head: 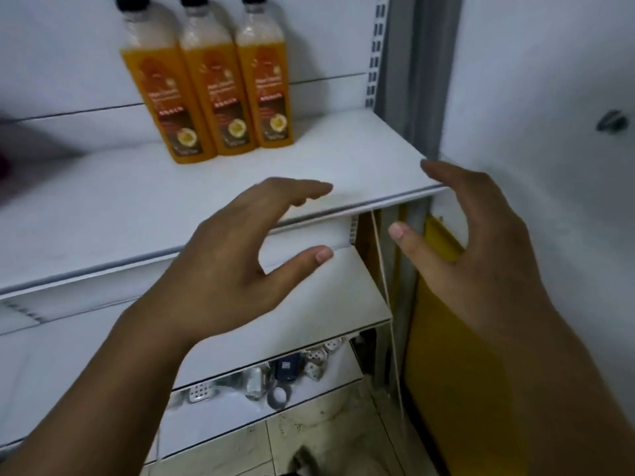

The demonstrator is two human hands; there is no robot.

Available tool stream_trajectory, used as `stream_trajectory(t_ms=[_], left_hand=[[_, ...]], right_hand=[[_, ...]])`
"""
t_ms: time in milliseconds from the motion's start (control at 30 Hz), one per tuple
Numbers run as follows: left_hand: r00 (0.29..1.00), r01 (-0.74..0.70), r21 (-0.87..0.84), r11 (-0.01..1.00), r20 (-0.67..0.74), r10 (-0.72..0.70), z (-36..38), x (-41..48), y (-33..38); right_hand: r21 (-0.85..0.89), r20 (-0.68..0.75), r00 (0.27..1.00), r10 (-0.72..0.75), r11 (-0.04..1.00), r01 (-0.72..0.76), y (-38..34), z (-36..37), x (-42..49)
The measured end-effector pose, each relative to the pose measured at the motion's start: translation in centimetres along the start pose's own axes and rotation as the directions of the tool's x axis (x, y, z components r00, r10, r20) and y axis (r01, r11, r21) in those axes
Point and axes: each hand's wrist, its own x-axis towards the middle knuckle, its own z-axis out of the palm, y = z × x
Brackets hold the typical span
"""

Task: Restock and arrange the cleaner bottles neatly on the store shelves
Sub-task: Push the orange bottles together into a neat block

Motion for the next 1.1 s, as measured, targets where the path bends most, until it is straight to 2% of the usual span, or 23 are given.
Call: stream_trajectory(t_ms=[133, 267, 367, 567, 633, 767, 867, 967, 1100], left_hand=[[0.99, 0.07, 0.088, 0.994, -0.128, -0.059, -3.4, 0.9, -3.3], [0.957, 0.126, 0.08, 0.989, -0.271, -0.1, -6.1, 2.0, -6.6], [0.921, 0.162, 0.064, 0.985, -0.367, -0.128, -7.5, 3.0, -8.5], [0.737, 0.309, -0.144, 0.94, -0.589, -0.332, -11.4, 6.9, -12.6], [0.707, 0.374, -0.179, 0.91, -0.58, -0.404, -12.2, 8.5, -13.9], [0.695, 0.479, -0.249, 0.842, -0.478, -0.537, -11.2, 11.3, -15.8], [0.667, 0.501, -0.362, 0.786, -0.417, -0.617, -9.3, 11.8, -17.0], [0.67, 0.457, -0.43, 0.779, -0.409, -0.619, -7.3, 11.4, -18.0], [0.663, 0.417, -0.425, 0.803, -0.463, -0.589, -5.9, 11.2, -18.7]], right_hand=[[0.034, 0.071, 0.994, -0.077, 0.997, 0.075, -1.8, 2.8, 5.2], [0.048, 0.096, 0.991, -0.092, 0.995, 0.088, -3.7, 6.1, 10.1], [0.123, 0.086, 0.988, -0.126, 0.986, 0.115, -4.4, 8.0, 13.7], [0.318, -0.029, 0.99, -0.14, 0.937, 0.142, -7.4, 10.2, 21.5], [0.384, -0.037, 0.99, -0.133, 0.913, 0.137, -8.6, 11.1, 23.8], [0.447, -0.013, 0.991, -0.132, 0.886, 0.124, -9.2, 13.5, 27.3], [0.466, 0.024, 0.994, -0.103, 0.881, 0.08, -7.7, 15.9, 27.9], [0.519, 0.115, 0.987, -0.114, 0.854, 0.038, -5.3, 18.2, 26.6], [0.522, 0.164, 0.982, -0.098, 0.853, -0.002, -4.0, 19.4, 25.7]])
